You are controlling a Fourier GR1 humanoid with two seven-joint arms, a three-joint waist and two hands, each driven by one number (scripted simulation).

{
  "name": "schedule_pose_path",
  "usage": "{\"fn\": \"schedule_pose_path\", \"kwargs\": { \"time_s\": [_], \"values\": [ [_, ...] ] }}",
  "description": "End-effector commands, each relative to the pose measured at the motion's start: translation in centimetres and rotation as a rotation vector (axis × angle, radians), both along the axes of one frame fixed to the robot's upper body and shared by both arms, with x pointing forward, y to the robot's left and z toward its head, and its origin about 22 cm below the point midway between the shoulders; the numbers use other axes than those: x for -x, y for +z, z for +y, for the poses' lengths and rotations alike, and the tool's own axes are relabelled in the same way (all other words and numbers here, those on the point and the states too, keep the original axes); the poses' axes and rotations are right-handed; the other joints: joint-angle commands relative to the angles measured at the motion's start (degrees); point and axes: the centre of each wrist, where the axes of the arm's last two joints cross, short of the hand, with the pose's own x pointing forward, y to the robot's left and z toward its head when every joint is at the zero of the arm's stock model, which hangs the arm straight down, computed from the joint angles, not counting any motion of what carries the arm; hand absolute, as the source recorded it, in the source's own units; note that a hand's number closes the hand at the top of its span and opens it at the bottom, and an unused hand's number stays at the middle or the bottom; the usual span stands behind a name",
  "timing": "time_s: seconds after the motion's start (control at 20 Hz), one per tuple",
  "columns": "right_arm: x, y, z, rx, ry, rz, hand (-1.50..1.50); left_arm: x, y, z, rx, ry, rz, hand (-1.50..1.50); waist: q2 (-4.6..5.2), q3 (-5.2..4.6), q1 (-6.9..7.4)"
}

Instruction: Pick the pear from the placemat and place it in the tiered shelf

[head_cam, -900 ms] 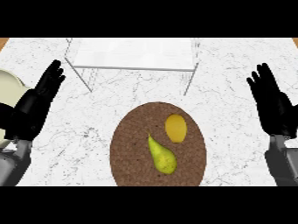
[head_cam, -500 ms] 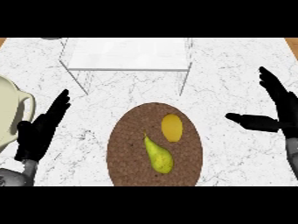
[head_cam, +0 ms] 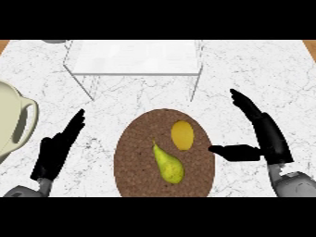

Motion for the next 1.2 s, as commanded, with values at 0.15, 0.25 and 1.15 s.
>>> {"fn": "schedule_pose_path", "kwargs": {
  "time_s": [0.15, 0.25, 1.15],
  "values": [
    [2.2, 4.8, 5.1, 0.104, 0.257, 0.051, -1.5, 0.5, -1.2, -0.1, 0.022, -0.006, 0.013, 0.0, -0.17, -0.03, 0.09],
    [2.1, 6.2, 6.4, 0.193, 0.296, 0.152, -1.5, -1.0, -0.7, 0.1, -0.019, 0.01, 0.011, 0.0, -0.12, -0.09, -0.08],
    [3.2, 8.3, 21.8, 1.012, 0.187, 0.29, -1.5, -0.3, -0.9, 0.8, -0.005, -0.011, -0.001, 0.0, -0.05, -0.04, 0.98]
  ]
}}
